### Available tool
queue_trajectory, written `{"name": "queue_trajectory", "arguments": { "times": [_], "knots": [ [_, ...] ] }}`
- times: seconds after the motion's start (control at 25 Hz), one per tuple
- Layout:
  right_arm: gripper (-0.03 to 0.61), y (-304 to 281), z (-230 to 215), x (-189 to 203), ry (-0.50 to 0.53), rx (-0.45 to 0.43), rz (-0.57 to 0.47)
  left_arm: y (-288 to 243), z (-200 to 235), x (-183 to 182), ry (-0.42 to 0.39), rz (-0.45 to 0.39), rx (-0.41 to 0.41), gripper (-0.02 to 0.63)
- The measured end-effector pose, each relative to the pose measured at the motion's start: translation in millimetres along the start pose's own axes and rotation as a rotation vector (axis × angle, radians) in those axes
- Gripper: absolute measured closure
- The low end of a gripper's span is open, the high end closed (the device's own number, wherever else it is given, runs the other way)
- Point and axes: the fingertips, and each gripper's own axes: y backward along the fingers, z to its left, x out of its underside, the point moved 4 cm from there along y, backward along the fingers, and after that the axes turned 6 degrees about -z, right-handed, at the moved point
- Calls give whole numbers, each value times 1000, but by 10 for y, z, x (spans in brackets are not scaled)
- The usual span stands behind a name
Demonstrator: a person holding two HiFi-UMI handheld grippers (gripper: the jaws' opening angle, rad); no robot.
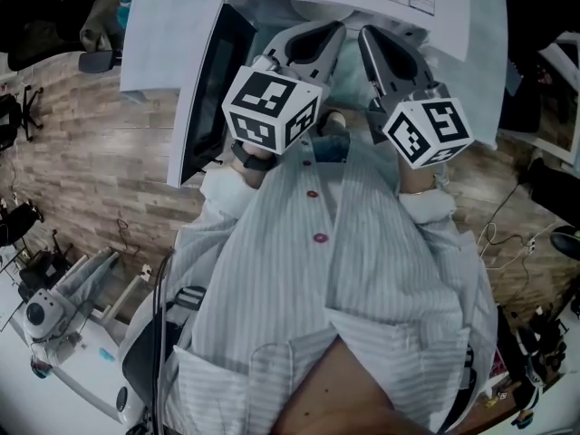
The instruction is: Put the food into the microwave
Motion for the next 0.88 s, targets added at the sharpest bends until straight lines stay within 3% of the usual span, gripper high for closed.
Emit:
{"name": "queue_trajectory", "arguments": {
  "times": [0.48,0.88],
  "knots": [
    [546,8,-26,15,-25,11,-4,24,27,88,24,24,4,606],
    [546,114,-10,54,22,-20,29,-2,-34,112,22,33,25,605]
  ]
}}
